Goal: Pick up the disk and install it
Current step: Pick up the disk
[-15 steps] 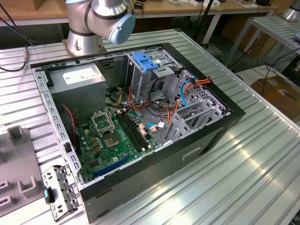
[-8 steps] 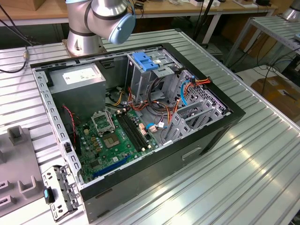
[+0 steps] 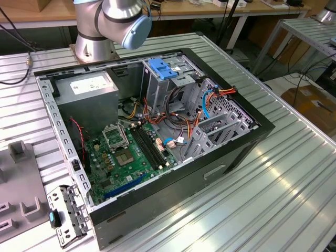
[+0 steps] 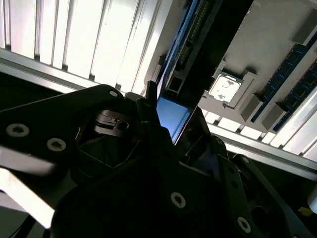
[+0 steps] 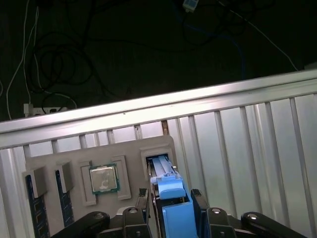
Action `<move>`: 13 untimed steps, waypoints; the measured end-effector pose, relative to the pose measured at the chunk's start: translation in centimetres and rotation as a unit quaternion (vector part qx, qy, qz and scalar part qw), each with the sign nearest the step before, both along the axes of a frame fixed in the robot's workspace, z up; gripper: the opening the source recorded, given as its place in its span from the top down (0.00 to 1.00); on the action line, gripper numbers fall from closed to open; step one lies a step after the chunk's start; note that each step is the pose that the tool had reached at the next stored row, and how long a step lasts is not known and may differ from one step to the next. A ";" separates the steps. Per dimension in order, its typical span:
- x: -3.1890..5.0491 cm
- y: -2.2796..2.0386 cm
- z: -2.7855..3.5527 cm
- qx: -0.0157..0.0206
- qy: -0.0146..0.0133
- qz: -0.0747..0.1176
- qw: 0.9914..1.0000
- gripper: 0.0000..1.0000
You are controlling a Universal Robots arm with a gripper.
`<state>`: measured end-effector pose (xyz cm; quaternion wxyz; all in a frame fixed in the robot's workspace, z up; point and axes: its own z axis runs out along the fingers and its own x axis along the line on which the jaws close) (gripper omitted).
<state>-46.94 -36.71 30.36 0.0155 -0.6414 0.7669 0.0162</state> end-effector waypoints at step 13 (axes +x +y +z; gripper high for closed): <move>-0.12 0.23 -0.50 0.000 0.000 0.036 0.999 0.53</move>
